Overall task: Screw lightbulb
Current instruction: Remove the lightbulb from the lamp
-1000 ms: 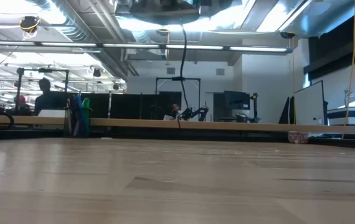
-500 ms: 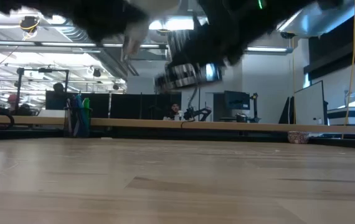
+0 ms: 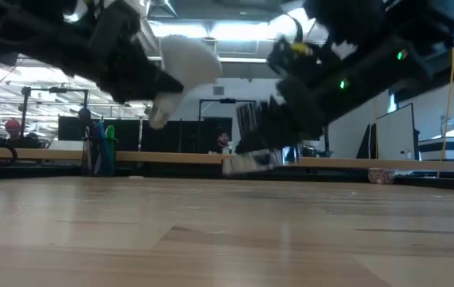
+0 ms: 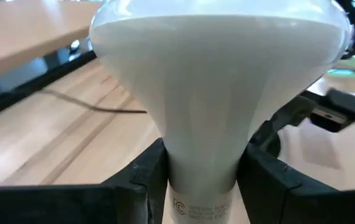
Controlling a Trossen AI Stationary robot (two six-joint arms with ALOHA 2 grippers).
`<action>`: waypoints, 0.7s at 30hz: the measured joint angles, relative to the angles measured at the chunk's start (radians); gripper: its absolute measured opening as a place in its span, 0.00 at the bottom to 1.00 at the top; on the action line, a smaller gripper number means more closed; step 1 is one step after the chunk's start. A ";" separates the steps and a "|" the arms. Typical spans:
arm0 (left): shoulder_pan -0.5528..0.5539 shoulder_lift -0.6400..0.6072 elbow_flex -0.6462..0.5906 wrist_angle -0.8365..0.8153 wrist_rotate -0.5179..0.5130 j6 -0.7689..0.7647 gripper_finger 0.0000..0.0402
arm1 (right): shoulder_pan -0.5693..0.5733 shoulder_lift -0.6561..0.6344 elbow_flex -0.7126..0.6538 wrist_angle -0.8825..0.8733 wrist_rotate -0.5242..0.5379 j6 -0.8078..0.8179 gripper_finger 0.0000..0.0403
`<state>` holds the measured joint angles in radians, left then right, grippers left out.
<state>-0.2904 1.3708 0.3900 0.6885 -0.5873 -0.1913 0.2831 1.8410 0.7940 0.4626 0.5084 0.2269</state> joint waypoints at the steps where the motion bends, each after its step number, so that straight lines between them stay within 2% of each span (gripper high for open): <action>1: 0.009 0.007 -0.007 0.001 0.002 -0.013 0.36 | -0.012 0.008 -0.010 0.013 -0.016 -0.008 0.44; 9: 0.050 0.051 -0.031 0.005 0.057 -0.092 0.36 | -0.089 0.120 -0.049 0.201 -0.081 -0.046 0.44; 12: 0.048 0.056 -0.031 0.000 0.061 -0.101 0.36 | -0.102 0.141 -0.046 0.212 -0.080 -0.032 0.46; 17: 0.048 0.056 -0.031 0.001 0.066 -0.100 0.36 | -0.101 0.114 -0.047 0.167 -0.083 -0.022 0.69; 21: 0.048 0.056 -0.031 -0.033 0.092 -0.107 0.36 | -0.084 -0.007 -0.053 0.040 -0.118 -0.048 0.85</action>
<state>-0.2420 1.4265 0.3595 0.6556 -0.4953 -0.2981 0.1996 1.8340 0.7410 0.5022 0.3909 0.1788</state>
